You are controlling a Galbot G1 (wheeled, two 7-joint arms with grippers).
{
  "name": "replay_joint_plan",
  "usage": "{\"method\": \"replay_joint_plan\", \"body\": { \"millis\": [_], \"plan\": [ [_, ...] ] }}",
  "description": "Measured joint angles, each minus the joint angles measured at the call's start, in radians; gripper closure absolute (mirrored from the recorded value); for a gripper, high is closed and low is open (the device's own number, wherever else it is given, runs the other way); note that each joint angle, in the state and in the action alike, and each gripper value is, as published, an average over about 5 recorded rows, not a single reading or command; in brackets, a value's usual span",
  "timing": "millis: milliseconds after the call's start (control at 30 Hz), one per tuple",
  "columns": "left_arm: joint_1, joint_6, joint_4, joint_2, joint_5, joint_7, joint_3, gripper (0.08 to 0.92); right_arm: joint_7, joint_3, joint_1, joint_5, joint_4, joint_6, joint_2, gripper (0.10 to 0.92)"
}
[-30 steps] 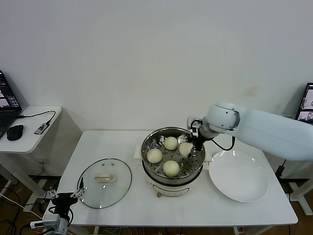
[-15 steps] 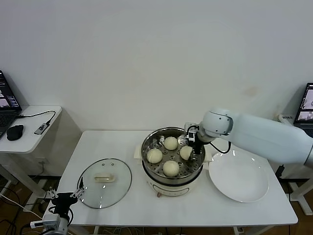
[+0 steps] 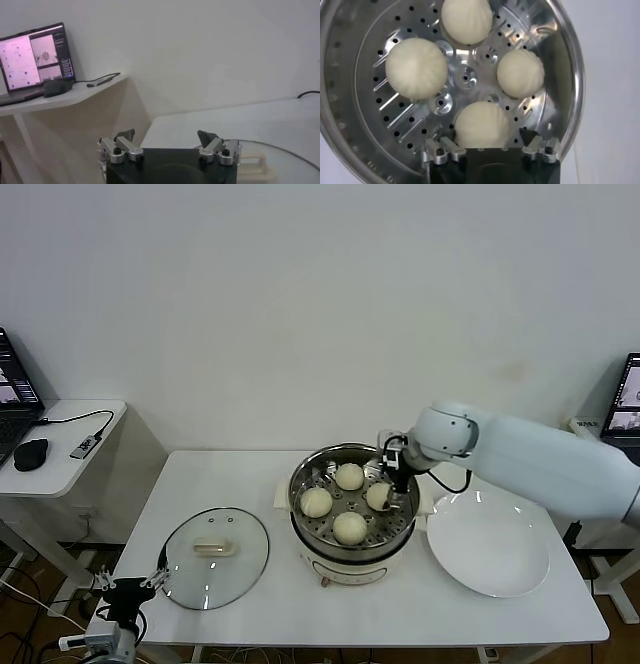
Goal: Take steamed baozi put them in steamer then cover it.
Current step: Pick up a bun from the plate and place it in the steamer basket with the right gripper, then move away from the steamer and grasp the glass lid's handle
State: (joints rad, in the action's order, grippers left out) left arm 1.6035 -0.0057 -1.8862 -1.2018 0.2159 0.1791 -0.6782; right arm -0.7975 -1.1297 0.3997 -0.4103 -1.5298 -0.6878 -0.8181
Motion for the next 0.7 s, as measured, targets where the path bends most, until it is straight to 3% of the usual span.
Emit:
{"method": "replay_joint_plan", "body": {
  "millis": [400,700],
  "plan": [
    [0.001,-0.001,-0.007,0.002,0.0,-0.001,0.006,0.177,0.042,0.124,-0.039,-0.031,-0.124,0.057,0.156,0.203],
    [0.004,0.001,-0.013,0.005,-0.003,0.0,0.012,0.177,0.277,0.437,-0.352,-0.091,-0.248,0.19,0.302,0.203]
  ]
}}
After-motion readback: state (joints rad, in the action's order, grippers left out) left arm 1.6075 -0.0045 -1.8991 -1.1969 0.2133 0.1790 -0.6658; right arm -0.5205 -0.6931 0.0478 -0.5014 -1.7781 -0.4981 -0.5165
